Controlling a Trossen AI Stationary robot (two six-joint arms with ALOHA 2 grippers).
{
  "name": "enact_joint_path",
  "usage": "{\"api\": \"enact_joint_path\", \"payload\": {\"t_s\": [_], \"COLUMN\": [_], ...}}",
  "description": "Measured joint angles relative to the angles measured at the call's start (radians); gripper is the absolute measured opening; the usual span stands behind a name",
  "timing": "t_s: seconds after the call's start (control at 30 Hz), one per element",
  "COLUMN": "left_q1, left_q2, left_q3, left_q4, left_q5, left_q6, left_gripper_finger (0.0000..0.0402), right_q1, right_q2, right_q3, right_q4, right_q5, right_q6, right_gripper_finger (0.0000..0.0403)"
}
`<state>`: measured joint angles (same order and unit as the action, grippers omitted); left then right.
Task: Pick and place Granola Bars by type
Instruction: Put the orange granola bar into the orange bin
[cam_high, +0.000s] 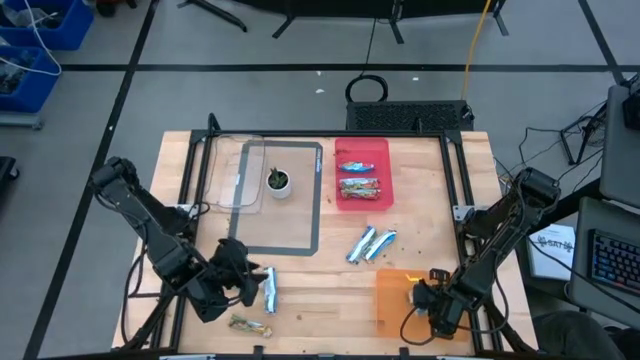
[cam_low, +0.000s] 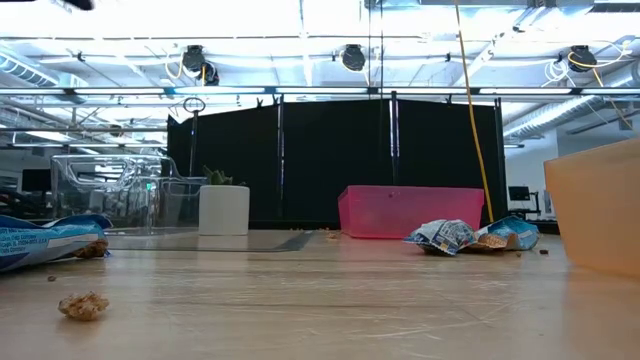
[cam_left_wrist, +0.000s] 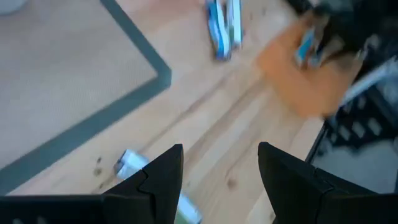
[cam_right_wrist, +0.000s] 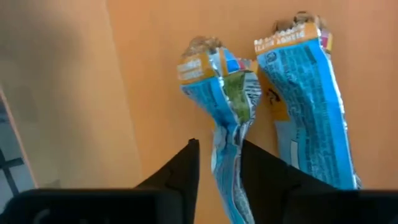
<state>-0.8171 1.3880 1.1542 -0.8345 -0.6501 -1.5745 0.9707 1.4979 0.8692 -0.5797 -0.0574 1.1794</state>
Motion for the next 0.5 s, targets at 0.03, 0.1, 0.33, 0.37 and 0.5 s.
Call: {"api": "enact_joint_path", "payload": {"t_s": [0.03,0.1,0.33,0.37,0.5], "left_q1": [-0.004,-0.010,-0.010,-0.010,-0.016], "left_q2": [0.000,0.000,0.002,0.005,0.021], "left_q3": [-0.002,-0.003,-0.003,-0.003,-0.003], "left_q4": [0.000,0.006,0.002,-0.004,-0.010], "left_q5": [0.025,0.088,0.355,0.386,0.470], "left_q6": [0.029,0.127,0.433,0.456,0.528], "left_gripper_finger": [0.0212,0.0212,0.0212,0.0212,0.0212], "right_q1": [0.000,-0.003,-0.049,-0.057,-0.090], "right_q2": [0.000,-0.007,-0.077,-0.088,-0.135], "right_q3": [0.000,0.000,0.000,0.000,0.000], "right_q4": [0.008,0.028,0.028,0.025,0.032], "right_q5": [0.000,0.000,0.003,0.003,0.003], "right_q6": [-0.010,-0.045,-0.123,-0.125,-0.126], "right_gripper_finger": [0.0110,0.0122,0.0138,0.0138,0.0137]}}
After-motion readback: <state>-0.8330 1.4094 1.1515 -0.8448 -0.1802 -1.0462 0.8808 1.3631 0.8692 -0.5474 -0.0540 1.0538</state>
